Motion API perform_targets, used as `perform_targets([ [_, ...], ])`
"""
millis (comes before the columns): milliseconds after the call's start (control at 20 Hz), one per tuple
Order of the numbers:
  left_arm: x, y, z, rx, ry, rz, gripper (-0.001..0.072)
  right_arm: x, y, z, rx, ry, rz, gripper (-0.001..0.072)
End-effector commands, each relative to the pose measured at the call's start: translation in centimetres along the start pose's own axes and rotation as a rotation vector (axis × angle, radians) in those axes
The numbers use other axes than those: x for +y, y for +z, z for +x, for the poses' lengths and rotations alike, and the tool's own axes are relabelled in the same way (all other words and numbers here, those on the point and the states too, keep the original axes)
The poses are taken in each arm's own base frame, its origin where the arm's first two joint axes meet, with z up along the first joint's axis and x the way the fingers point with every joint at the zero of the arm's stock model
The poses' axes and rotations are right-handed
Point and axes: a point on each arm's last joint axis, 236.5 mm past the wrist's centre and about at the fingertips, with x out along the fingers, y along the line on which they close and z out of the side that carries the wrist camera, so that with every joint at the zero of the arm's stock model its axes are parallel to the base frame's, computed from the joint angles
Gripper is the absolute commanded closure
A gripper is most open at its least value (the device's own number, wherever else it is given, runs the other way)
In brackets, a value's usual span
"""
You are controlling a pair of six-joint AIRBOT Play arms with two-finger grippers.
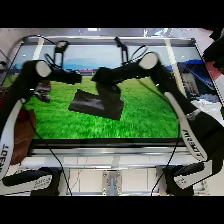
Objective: Fold the shirts.
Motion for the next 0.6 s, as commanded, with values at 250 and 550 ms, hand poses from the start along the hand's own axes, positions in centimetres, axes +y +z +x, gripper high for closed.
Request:
perform_targets([
  [250, 6.2, 0.2, -5.8, -0.044, 0.106, -0.089, 0.0696, -1.8, 5.7, -3.5, -0.114, -0.231, -0.264, 0.0194],
  [550, 6.1, 0.1, -5.6, -0.041, 0.104, -0.088, 0.0696, -20.2, -1.8, -14.7, 0.239, -0.595, 0.162, 0.0195],
])
